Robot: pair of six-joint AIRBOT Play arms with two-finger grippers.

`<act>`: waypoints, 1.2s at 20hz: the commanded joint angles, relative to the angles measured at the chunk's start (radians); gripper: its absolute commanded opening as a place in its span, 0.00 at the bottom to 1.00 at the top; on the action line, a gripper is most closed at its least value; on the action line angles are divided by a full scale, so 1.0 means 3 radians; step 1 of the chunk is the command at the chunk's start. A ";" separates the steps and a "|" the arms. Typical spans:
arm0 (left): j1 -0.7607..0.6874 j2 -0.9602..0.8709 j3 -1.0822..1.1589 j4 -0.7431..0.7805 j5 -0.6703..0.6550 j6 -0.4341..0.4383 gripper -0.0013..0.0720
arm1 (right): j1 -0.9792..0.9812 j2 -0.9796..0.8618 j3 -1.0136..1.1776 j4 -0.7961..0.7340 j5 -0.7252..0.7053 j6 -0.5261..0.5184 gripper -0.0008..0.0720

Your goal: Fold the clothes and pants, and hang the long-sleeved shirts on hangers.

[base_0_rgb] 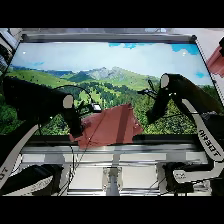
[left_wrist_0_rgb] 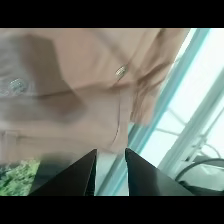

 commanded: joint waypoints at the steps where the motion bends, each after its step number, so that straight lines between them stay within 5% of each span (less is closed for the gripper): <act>1: -0.0015 0.0003 0.0003 -0.0575 -0.0220 0.0001 0.33 | 0.0009 0.0022 -0.0031 0.0023 0.0081 0.0015 0.54; 4: -0.0015 0.0004 0.0003 -0.0785 -0.0168 -0.0148 0.51 | 0.0008 0.0065 -0.0031 0.0290 -0.0399 -0.0183 0.55; 6: -0.0008 0.0004 0.0003 -0.0228 -0.0014 -0.0649 0.51 | -0.0004 0.0093 -0.0031 0.0661 -0.0758 -0.0395 0.99; 9: 0.0078 0.0008 0.0003 0.0711 0.0155 -0.1352 0.51 | -0.0112 0.0088 -0.0106 0.1057 -0.1160 -0.0755 0.98; 12: 0.0322 0.0064 0.0001 0.0834 0.0370 -0.1741 0.51 | -0.0341 0.0029 -0.0219 0.1195 -0.1469 -0.0909 0.98; 16: 0.0646 0.0197 0.0001 0.0835 0.0635 -0.2024 0.51 | -0.0492 -0.0292 -0.0224 0.1584 -0.1478 -0.1165 0.98; 24: 0.1091 0.0491 0.0001 0.0835 0.0641 -0.2061 0.51 | -0.0244 -0.0799 -0.0224 0.1778 -0.1452 -0.1319 0.98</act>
